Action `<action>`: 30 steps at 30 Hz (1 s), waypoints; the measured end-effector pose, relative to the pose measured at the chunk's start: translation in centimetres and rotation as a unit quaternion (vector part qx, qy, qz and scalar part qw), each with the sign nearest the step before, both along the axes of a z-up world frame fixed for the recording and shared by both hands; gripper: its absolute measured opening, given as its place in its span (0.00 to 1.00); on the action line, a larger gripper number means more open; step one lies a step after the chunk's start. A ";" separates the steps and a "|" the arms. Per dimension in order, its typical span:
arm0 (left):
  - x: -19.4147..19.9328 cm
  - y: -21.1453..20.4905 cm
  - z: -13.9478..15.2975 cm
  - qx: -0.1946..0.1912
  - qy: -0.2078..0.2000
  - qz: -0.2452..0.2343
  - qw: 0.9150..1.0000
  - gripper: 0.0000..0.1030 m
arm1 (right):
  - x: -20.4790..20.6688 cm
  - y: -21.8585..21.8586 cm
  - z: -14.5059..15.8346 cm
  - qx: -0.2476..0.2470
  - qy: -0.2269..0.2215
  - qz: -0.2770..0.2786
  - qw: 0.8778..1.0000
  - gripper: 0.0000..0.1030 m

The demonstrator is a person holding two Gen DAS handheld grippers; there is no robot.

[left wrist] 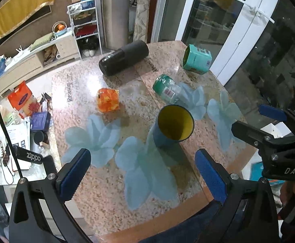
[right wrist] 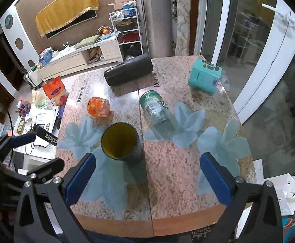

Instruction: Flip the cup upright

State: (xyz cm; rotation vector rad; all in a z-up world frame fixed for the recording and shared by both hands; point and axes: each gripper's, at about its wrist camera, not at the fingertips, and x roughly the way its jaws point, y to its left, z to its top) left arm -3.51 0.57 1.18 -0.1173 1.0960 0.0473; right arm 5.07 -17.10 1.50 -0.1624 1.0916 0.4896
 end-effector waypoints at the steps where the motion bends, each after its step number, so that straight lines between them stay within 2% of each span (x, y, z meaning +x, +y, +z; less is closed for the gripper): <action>1: -0.1 0.1 0.2 0.005 -0.002 0.002 1.000 1.00 | 0.0 0.1 0.1 -0.003 -0.004 0.001 1.000 1.00; 4: 0.1 0.5 0.8 0.019 -0.014 0.009 1.000 1.00 | -0.1 0.3 0.2 0.003 -0.005 0.006 1.000 1.00; 7: 0.4 0.8 1.3 0.009 -0.022 0.011 1.000 1.00 | -0.2 0.5 0.1 0.007 -0.005 0.009 1.000 1.00; 13: 0.8 0.9 1.7 0.016 -0.028 0.015 0.999 1.00 | 0.0 0.4 0.1 0.015 -0.005 0.009 1.000 1.00; 30: 0.6 0.4 1.0 0.014 -0.019 0.015 1.000 1.00 | -0.3 0.2 0.0 0.015 0.001 0.007 1.000 1.00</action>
